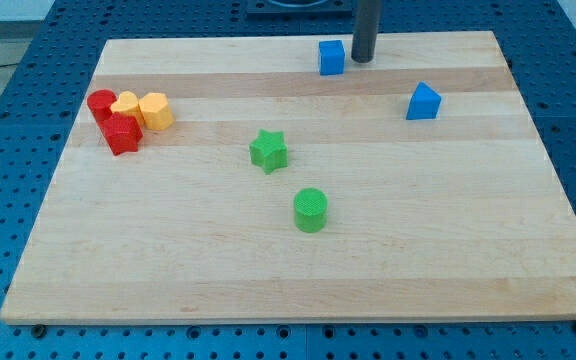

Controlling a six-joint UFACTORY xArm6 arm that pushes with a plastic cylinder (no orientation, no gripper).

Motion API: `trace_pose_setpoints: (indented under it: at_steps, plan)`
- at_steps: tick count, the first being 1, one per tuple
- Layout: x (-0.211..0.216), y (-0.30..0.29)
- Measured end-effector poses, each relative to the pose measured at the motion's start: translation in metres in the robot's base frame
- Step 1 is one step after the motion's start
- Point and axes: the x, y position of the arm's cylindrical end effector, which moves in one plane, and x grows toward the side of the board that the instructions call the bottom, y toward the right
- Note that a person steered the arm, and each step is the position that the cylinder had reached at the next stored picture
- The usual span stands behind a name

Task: Move the blue cube to the top center of the board

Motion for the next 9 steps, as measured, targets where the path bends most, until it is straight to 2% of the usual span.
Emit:
trace_pose_setpoints:
  at_steps: [2,5,7,8,9]
  plan:
    - [0.034,-0.044]
    - [0.039,-0.091]
    - [0.006,-0.088]
    - [0.006,-0.088]
    - [0.02,-0.044]
